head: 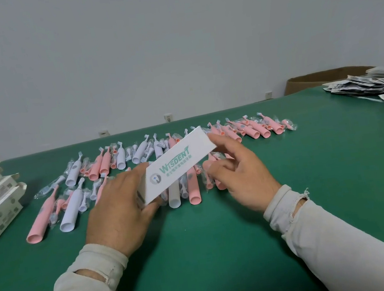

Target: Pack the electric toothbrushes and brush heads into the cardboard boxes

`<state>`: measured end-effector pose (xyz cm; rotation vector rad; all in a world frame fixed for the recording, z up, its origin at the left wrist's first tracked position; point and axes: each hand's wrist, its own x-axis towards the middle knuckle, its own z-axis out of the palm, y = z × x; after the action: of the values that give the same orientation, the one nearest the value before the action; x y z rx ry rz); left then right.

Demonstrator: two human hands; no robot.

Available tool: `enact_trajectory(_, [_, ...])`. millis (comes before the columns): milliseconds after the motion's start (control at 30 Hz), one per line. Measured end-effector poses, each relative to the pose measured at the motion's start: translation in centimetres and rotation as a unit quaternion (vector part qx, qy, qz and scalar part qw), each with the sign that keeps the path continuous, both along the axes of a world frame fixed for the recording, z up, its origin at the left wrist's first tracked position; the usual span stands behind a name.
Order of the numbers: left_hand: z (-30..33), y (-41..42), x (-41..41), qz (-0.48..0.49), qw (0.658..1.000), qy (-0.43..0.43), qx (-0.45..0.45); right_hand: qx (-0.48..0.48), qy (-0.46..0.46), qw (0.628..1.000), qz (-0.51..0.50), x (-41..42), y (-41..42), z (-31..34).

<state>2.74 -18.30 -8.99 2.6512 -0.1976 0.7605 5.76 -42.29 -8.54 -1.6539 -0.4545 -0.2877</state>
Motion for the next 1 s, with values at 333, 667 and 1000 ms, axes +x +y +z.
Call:
enact_trajectory(333, [-0.8, -4.5, -1.3, -0.245, 0.856, 0.185, -0.417, 0.155, 0.067, 0.983, -0.068, 0.4, 0.6, -0.2])
enact_trajectory(667, [-0.9, -4.4, -1.5, -0.201, 0.933, 0.014, -0.299, -0.032, 0.063, 0.997, 0.019, -2.7, 4.7, -1.2])
enact_trajectory(1000, [-2.0, -6.1, -2.5, -0.308, 0.913, 0.048, -0.265, -0.096, 0.102, 0.908, -0.394, -2.5, -6.4, 2.8])
